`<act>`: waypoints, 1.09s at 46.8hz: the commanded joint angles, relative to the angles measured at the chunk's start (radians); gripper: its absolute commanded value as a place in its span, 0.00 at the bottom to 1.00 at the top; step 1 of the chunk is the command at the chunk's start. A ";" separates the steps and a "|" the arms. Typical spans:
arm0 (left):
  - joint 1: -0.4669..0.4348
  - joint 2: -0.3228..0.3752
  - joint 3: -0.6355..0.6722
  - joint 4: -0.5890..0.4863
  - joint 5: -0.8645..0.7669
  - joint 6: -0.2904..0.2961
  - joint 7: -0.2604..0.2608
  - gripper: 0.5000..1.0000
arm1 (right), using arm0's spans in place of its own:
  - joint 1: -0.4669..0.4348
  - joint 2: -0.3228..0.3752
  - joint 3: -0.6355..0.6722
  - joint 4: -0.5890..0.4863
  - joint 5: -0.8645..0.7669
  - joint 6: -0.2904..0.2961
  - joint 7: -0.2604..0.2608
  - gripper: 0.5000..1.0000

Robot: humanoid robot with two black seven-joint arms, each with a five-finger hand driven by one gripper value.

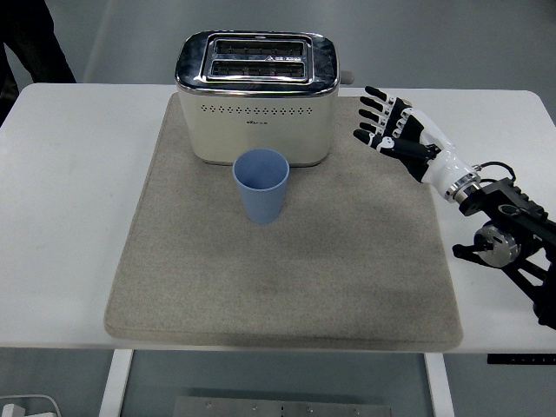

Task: Put the water cup in front of the bread machine

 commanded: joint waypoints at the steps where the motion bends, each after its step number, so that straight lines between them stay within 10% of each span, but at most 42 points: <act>1: 0.000 0.000 0.000 0.000 0.002 0.000 0.000 1.00 | 0.026 -0.021 -0.001 -0.008 0.031 -0.003 0.000 0.85; 10: 0.000 0.000 0.000 0.000 0.002 0.000 0.000 1.00 | 0.061 -0.023 -0.004 -0.054 0.064 -0.003 -0.012 0.85; 25: 0.000 0.000 0.001 0.000 0.002 -0.002 0.000 1.00 | 0.135 0.009 -0.019 -0.175 0.146 0.040 -0.202 0.85; 51: -0.002 0.000 0.000 -0.012 0.002 -0.002 0.000 1.00 | 0.230 0.147 -0.003 -0.338 0.218 0.067 -0.264 0.85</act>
